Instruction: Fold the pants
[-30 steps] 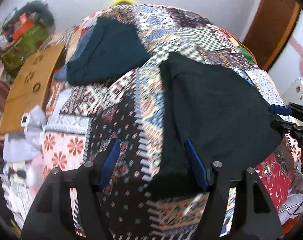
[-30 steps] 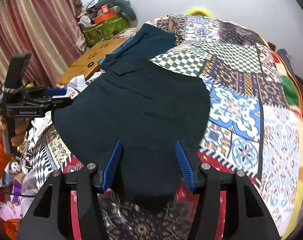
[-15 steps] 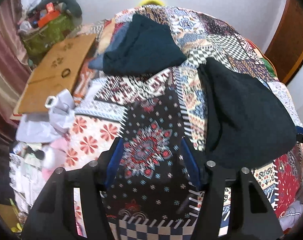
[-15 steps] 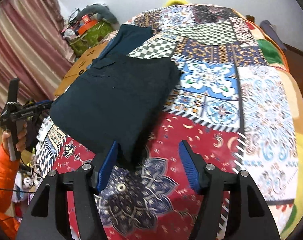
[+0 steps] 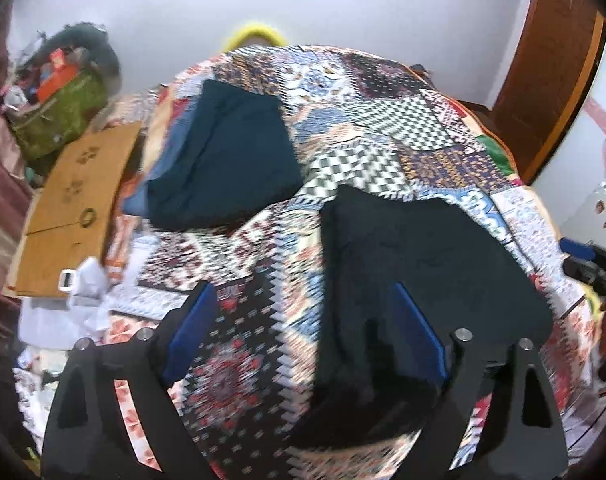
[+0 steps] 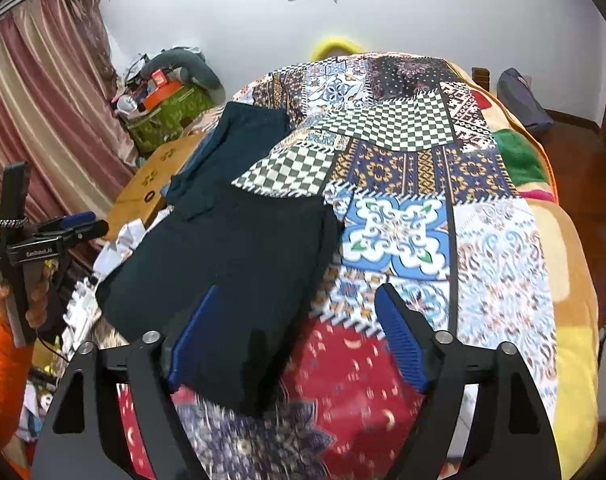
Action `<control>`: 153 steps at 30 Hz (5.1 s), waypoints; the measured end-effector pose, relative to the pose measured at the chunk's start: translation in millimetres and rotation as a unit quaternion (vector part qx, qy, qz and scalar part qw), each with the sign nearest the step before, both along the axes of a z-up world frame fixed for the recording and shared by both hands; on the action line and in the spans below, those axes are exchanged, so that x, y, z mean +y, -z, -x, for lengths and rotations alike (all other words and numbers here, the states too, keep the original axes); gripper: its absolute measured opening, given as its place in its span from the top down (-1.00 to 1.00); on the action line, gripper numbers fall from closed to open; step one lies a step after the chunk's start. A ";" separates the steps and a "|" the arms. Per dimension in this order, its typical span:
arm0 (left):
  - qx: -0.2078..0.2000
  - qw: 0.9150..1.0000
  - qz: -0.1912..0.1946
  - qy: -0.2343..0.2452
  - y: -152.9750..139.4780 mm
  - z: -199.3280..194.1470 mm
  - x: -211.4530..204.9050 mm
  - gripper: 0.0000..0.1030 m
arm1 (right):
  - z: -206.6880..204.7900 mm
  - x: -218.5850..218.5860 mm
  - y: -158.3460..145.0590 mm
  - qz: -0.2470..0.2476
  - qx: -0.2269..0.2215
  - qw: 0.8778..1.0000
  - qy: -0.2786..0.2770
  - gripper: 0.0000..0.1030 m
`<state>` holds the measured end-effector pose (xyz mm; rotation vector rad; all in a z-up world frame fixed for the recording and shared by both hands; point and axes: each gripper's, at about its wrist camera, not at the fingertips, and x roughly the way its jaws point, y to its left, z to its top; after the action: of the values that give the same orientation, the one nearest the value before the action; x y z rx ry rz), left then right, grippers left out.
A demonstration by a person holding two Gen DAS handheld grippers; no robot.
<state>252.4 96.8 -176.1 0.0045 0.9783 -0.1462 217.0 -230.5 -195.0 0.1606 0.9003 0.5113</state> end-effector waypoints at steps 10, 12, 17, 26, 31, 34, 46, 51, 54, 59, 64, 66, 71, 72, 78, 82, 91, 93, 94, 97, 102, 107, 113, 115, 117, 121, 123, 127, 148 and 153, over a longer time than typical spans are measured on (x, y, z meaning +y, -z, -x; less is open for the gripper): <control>0.113 0.992 0.057 0.020 56.1 -55.5 -22.3 -0.79 | -39.0 15.0 51.7 -0.033 0.104 0.994 -0.020 -0.52; 0.136 0.988 0.072 0.019 68.9 -63.3 -22.0 -0.79 | -45.8 17.3 59.4 -0.042 0.128 0.990 -0.032 -0.52; 0.178 0.976 0.123 0.022 86.1 -75.2 -21.6 -0.79 | -58.2 18.2 70.9 -0.081 0.164 0.981 -0.055 -0.52; 0.182 0.973 0.134 0.040 87.0 -85.3 -34.7 -0.51 | -73.0 21.2 83.9 -0.136 0.209 0.966 -0.063 -0.35; 0.182 0.972 0.145 0.045 83.2 -84.2 -34.8 -0.16 | -78.2 25.1 84.4 -0.157 0.232 0.958 -0.059 0.09; 0.160 0.977 0.130 0.055 72.9 -77.0 -36.9 0.10 | -76.5 28.2 77.5 -0.156 0.227 0.959 -0.060 0.36; 0.022 0.994 0.088 0.065 -9.1 -50.3 -23.9 0.47 | -81.9 73.6 -6.6 -0.085 0.075 0.988 -0.101 0.57; -0.043 0.996 0.059 0.044 -56.4 -59.3 -0.1 0.48 | -101.1 113.3 -52.0 -0.066 -0.010 0.990 -0.122 0.58; -0.078 0.996 0.043 0.026 -77.3 -69.7 17.8 0.48 | -116.0 133.3 -70.5 -0.063 -0.046 0.988 -0.133 0.58; -0.119 0.992 0.030 -0.005 -101.0 -95.5 50.5 0.48 | -148.3 162.1 -86.6 -0.070 -0.089 0.984 -0.134 0.58; -0.136 0.990 0.030 -0.031 -96.7 -129.8 83.7 0.48 | -180.0 193.6 -82.4 -0.069 -0.107 0.983 -0.132 0.58; -0.135 0.990 0.030 -0.039 -86.4 -144.6 93.1 0.48 | -194.8 205.8 -73.2 -0.063 -0.106 0.984 -0.132 0.58; -0.116 0.991 0.018 -0.057 -47.7 -189.1 112.7 0.48 | -230.2 223.4 -42.6 -0.056 -0.083 0.987 -0.127 0.58; -0.111 0.992 0.019 -0.061 -35.9 -199.5 117.0 0.49 | -239.9 227.7 -29.9 -0.056 -0.074 0.988 -0.125 0.58; -0.077 0.994 0.016 -0.073 29.8 -244.9 130.4 0.50 | -279.0 243.9 26.1 -0.047 -0.034 0.991 -0.120 0.58; -0.043 0.995 0.016 -0.087 79.0 -271.0 140.3 0.49 | -295.4 253.1 60.3 -0.034 0.000 0.993 -0.117 0.58; -0.006 0.994 -0.012 -0.105 121.7 -278.8 140.7 0.13 | -302.1 245.2 95.7 0.060 0.061 0.991 -0.104 0.26; -0.006 0.994 -0.026 -0.103 117.2 -268.3 137.0 0.13 | -293.4 235.8 89.4 0.065 0.057 0.991 -0.101 0.26; -0.005 0.994 -0.030 -0.103 113.3 -264.8 134.1 0.13 | -289.9 231.8 87.0 0.067 0.056 0.991 -0.100 0.26; -0.002 0.994 -0.028 -0.109 92.5 -242.2 132.7 0.13 | -273.4 217.2 69.3 0.067 0.037 0.993 -0.093 0.26; -0.050 0.992 -0.033 -0.113 31.7 -187.6 122.0 0.13 | -230.6 194.4 3.9 0.036 -0.042 0.995 -0.085 0.26; -0.130 0.985 -0.028 -0.113 -49.1 -115.3 98.6 0.13 | -160.7 170.9 -76.9 -0.006 -0.138 0.987 -0.088 0.26; -0.249 0.964 -0.027 -0.093 -136.5 -1.3 56.4 0.13 | -59.1 140.0 -157.2 -0.068 -0.245 0.961 -0.112 0.26; -0.281 0.954 -0.038 -0.093 -154.0 30.2 43.0 0.13 | -28.3 133.4 -174.6 -0.077 -0.277 0.951 -0.110 0.26; -0.320 0.942 -0.044 -0.090 -171.6 70.7 27.9 0.13 | -1.1 127.2 -186.2 -0.085 -0.303 0.943 -0.107 0.26; -0.361 0.926 -0.043 -0.105 -187.0 125.0 10.9 0.00 | 47.8 119.8 -197.5 -0.091 -0.342 0.930 -0.096 0.25; -0.373 0.919 -0.045 -0.116 -188.8 142.8 7.1 -0.20 | 63.2 117.4 -198.7 -0.091 -0.346 0.930 -0.083 0.11; -0.391 0.910 -0.043 -0.133 -190.5 174.4 2.8 -0.66 | 73.9 114.9 -195.5 -0.080 -0.354 0.930 -0.062 -0.47; -0.404 0.906 -0.028 -0.126 -186.6 200.4 -3.2 -0.99 | 89.4 100.3 -186.9 -0.060 -0.355 0.933 -0.012 -0.97; -0.398 0.909 -0.027 -0.123 -183.6 198.2 -6.9 -0.99 | 89.9 100.0 -183.6 -0.058 -0.354 0.933 -0.013 -0.98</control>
<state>54.3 90.0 7.5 -0.0076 0.1572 0.1159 127.1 -130.5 -11.4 0.0594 0.1652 0.5915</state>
